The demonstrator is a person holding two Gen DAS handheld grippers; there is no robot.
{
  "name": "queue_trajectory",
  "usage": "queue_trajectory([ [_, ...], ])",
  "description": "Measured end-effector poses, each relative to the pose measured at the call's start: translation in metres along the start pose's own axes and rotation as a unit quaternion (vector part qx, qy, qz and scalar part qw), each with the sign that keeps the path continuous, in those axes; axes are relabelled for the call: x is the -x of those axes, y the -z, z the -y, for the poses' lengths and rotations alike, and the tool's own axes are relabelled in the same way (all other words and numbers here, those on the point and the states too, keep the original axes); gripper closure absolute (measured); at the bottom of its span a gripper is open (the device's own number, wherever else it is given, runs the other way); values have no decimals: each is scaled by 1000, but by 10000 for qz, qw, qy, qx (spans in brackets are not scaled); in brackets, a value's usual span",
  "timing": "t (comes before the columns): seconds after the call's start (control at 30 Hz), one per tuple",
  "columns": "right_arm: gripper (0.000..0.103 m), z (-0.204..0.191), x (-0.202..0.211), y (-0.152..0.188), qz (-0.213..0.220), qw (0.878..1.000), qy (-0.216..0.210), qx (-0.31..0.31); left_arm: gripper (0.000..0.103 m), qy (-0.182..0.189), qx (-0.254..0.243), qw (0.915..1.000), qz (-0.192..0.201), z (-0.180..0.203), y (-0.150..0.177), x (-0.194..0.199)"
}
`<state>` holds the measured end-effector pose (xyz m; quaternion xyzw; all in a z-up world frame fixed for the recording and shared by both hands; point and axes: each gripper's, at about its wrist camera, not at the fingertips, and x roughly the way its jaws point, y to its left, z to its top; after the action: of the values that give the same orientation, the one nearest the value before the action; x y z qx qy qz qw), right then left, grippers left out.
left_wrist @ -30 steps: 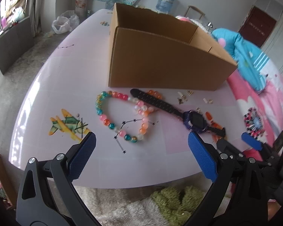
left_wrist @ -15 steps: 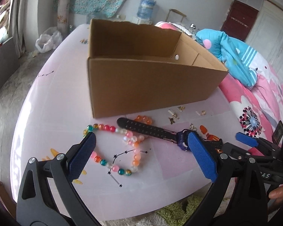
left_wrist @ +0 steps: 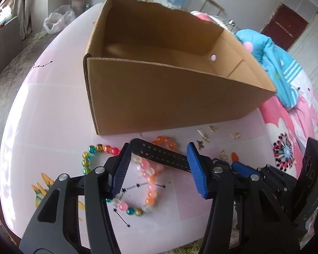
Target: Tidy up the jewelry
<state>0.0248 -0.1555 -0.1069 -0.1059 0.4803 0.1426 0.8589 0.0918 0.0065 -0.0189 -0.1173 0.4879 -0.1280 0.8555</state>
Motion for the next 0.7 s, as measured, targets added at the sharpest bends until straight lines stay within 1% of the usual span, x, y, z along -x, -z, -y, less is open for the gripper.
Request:
queue_trajectory([
  [0.2,55,10,-1,5,-112,9998,-145,42,53,-184,7,9996,-223,-2,-10,-14],
  [0.33,55,12,5,16,-86,9995,-303,19,53,-321,50,9987,-390,-3,-14,-24],
  [0.4,55,23,4,4,-144,9994,-292,103,53,-369,137,9982,-447,-5,-14,-28],
  [0.5,55,28,6,5,-133,9992,-280,241,53,-308,227,9983,-441,-6,-15,-30],
  [0.6,55,26,4,3,-84,9991,-289,310,53,-133,295,9987,-398,-6,-16,-29],
  [0.7,56,23,-1,4,-37,9989,-289,358,53,-68,293,9992,-253,-5,-15,-25],
])
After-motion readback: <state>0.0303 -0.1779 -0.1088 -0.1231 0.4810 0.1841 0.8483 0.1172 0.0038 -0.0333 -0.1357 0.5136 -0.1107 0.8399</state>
